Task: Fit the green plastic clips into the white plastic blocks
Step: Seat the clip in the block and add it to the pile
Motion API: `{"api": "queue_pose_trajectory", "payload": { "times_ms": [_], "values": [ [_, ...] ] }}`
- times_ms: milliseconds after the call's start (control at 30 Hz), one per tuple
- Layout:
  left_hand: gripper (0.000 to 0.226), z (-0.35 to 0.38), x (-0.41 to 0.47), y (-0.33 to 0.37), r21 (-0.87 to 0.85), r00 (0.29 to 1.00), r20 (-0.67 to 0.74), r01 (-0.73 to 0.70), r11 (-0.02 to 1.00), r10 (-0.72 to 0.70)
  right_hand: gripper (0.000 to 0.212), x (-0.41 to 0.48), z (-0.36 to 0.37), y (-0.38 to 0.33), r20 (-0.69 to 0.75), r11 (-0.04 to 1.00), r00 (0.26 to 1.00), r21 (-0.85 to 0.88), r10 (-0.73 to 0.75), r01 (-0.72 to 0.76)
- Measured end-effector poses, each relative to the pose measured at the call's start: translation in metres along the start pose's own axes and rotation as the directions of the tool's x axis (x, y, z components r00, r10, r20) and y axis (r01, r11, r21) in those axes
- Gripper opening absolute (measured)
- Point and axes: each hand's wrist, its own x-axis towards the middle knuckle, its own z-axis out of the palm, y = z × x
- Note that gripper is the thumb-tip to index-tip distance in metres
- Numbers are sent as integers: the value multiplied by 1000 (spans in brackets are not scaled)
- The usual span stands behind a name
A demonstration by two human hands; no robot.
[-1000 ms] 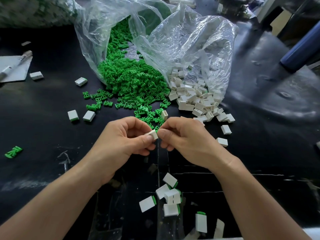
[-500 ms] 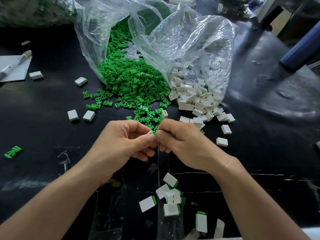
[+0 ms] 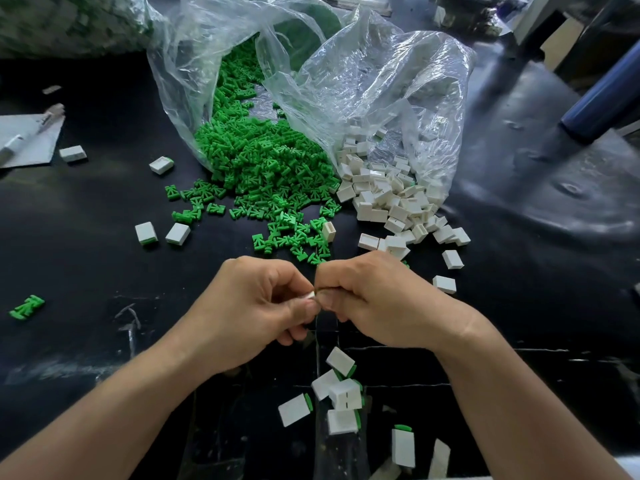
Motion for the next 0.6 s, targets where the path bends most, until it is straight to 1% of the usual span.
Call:
{"api": "queue_pose_trajectory", "payload": {
  "times_ms": [67,100,167,233,333,400,500,600],
  "values": [
    [8,0,2,0,-55,1000,-17,1,998,-2,20,1,3,0,-49,1000,999,14,9,-8],
    [3,-1,3,1,-111,999,-34,3,994,-7,20,2,4,0,-93,998,995,57,25,-19],
    [18,-2,4,4,-214,997,-70,-3,977,-13,22,4,7,0,-158,977,984,210,76,-41],
    [23,-1,5,6,-290,996,-88,-13,957,-13,26,4,7,2,-156,915,979,401,128,-56],
    [18,-1,4,7,-351,992,-126,-47,935,3,41,4,3,5,-136,764,968,641,213,-78],
    [16,-1,5,6,-405,990,-137,-68,912,13,50,5,4,4,-59,663,966,738,250,-127],
    [15,-1,5,7,-463,993,-110,-92,882,46,57,8,10,-3,108,476,979,861,173,-179],
    [18,-1,4,9,-483,993,-106,-103,870,59,64,11,14,-9,205,309,974,924,92,-223]
  ]
}}
